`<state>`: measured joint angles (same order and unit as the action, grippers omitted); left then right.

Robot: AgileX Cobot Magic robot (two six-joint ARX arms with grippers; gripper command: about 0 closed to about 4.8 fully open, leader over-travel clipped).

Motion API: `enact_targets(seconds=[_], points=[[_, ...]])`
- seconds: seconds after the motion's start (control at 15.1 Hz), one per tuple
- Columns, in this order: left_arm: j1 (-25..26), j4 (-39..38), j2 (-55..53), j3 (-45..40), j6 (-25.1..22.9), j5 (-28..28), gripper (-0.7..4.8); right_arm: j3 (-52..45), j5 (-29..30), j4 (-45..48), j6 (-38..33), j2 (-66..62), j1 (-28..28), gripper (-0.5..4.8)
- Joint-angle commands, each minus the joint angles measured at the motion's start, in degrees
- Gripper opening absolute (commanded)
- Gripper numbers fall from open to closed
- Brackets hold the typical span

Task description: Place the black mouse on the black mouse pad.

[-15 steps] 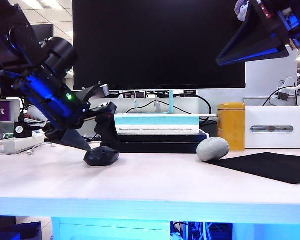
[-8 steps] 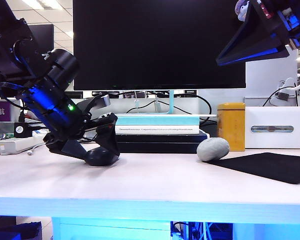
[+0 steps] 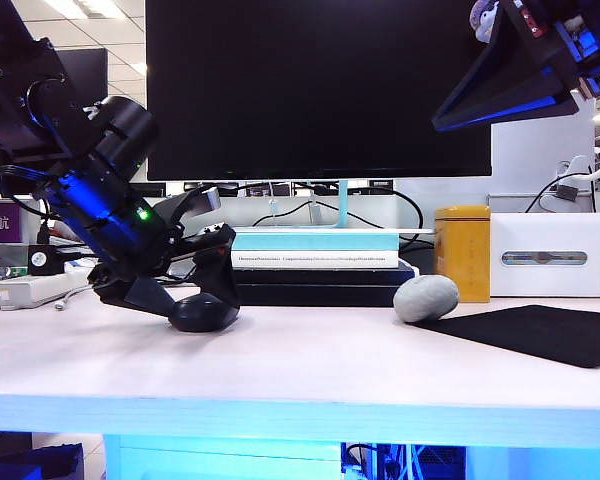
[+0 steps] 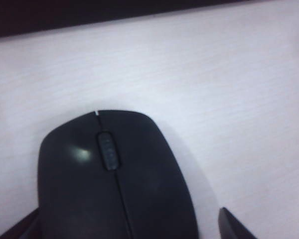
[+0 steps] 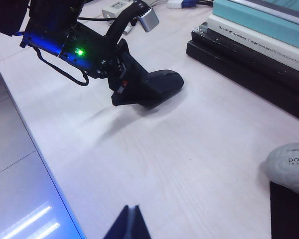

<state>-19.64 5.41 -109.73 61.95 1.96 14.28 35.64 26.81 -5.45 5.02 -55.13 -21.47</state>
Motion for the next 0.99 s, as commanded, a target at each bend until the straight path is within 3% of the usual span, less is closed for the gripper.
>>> enact_targets(seconds=[0.07,0.6,0.73,0.86,0.99], points=[[0.0,0.9,-0.4,0.0,0.0,-0.1,4.79,0.3,0.3,0.6,0.2,0.1,0.0,-0.06],[0.0,0.9,-0.4,0.0,0.0,-0.1,4.79,0.3,0.3,0.6,0.2,0.1,0.0,-0.06],[0.0,0.9,-0.4,0.0,0.0,-0.1,4.43,0.3,0.3,0.6,0.2,0.1,0.0,-0.06],[0.0,0.9,-0.4,0.0,0.0,-0.1,3.60,0.3,0.3,0.6,0.2,0.1,0.0,-0.06],[0.0,0.9,-0.4,0.0,0.0,-0.1,3.39,0.3,0.3,0.6,0.2,0.1,0.0,-0.06]])
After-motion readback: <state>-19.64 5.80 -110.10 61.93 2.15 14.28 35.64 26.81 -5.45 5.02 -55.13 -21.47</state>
